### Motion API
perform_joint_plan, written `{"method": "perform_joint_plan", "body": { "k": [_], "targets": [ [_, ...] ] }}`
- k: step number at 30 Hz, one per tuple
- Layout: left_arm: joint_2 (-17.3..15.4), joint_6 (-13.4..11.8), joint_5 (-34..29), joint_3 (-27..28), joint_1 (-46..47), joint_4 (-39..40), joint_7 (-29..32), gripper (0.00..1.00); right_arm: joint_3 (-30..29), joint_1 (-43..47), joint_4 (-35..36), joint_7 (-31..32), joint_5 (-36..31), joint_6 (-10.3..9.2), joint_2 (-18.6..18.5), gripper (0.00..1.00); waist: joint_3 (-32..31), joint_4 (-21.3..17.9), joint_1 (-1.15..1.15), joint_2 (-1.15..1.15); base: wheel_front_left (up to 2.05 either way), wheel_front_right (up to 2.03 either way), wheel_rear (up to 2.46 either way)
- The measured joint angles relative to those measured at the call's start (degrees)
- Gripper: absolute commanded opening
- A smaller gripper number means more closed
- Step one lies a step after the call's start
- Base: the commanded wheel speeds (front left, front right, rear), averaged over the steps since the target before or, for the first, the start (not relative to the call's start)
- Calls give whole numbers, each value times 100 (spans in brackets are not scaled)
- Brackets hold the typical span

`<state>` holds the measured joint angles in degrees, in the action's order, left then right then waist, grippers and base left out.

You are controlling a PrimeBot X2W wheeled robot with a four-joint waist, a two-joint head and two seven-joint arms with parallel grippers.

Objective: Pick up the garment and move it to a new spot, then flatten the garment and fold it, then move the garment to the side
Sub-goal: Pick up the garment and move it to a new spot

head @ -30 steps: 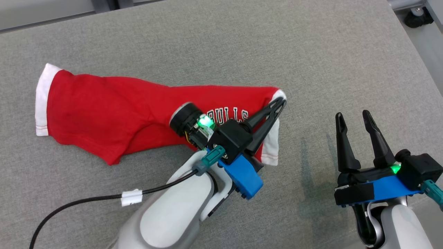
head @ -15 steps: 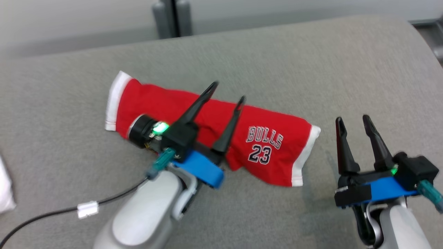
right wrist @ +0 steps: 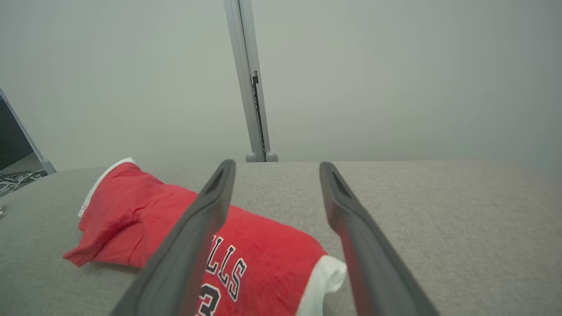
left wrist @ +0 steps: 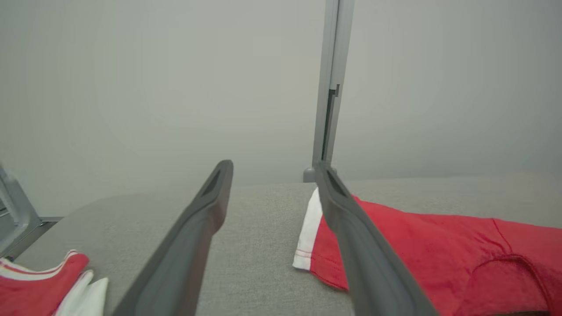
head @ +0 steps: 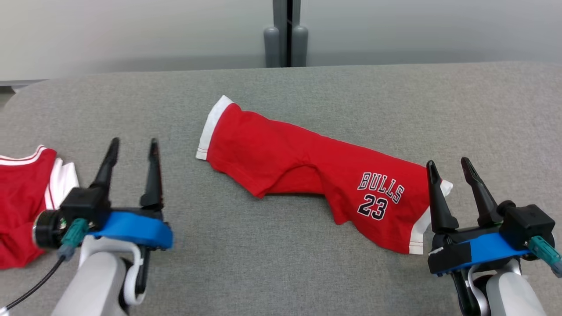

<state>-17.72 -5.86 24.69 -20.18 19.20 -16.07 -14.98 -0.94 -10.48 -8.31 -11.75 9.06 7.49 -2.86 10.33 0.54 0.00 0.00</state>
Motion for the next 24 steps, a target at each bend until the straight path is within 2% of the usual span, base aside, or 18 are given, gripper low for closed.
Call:
{"method": "perform_joint_plan", "body": {
  "k": [7, 15, 24],
  "targets": [
    [-146, 193, 41, 501, -538, 108, -1, 100, -37, 211, 74, 123, -44, -1, 1, 100, -212, 114, 0, 0, 0, 0, 0],
    [-31, 478, -225, 424, -858, -46, -1, 100, -110, 519, 110, 274, -44, -1, 0, 100, -483, 52, 0, 0, 0, 0, 0],
    [37, 590, -404, 392, -1081, -181, -1, 100, -124, 753, 199, 410, -42, -1, 0, 100, -655, 5, 0, 0, 0, 0, 0]
  ]
}}
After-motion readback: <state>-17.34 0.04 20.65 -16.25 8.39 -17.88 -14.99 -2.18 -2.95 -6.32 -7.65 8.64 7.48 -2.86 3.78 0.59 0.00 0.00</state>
